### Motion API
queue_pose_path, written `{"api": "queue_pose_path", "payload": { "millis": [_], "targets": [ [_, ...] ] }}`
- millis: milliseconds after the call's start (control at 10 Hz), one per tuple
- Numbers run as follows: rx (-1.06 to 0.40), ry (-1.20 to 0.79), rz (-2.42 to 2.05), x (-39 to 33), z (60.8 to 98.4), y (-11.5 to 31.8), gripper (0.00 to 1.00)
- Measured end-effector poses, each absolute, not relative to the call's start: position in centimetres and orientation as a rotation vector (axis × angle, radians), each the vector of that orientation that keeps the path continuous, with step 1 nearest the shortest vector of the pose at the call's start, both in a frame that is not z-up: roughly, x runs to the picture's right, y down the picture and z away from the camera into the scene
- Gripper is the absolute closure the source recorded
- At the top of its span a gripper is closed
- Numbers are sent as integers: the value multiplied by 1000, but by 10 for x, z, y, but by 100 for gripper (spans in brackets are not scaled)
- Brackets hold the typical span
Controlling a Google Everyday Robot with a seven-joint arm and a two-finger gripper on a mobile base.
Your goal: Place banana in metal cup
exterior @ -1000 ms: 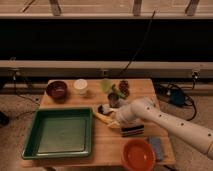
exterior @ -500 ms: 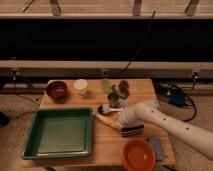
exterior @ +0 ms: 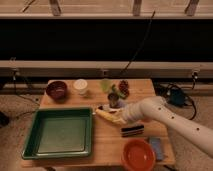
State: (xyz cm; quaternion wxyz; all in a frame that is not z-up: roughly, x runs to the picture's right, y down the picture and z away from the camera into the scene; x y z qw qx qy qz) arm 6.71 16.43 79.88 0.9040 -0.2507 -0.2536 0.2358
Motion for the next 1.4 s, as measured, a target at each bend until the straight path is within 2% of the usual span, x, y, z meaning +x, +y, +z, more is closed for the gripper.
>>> {"api": "queue_pose_path", "payload": {
  "millis": [500, 800, 1200, 1300, 1400],
  "targets": [
    [-470, -541, 457, 85, 766, 109, 100],
    [-460, -520, 496, 103, 788, 82, 100],
    [-475, -499, 544, 105, 827, 72, 100],
    [-474, -498, 543, 101, 832, 68, 98],
    [-467, -493, 548, 99, 837, 64, 89]
  ]
}}
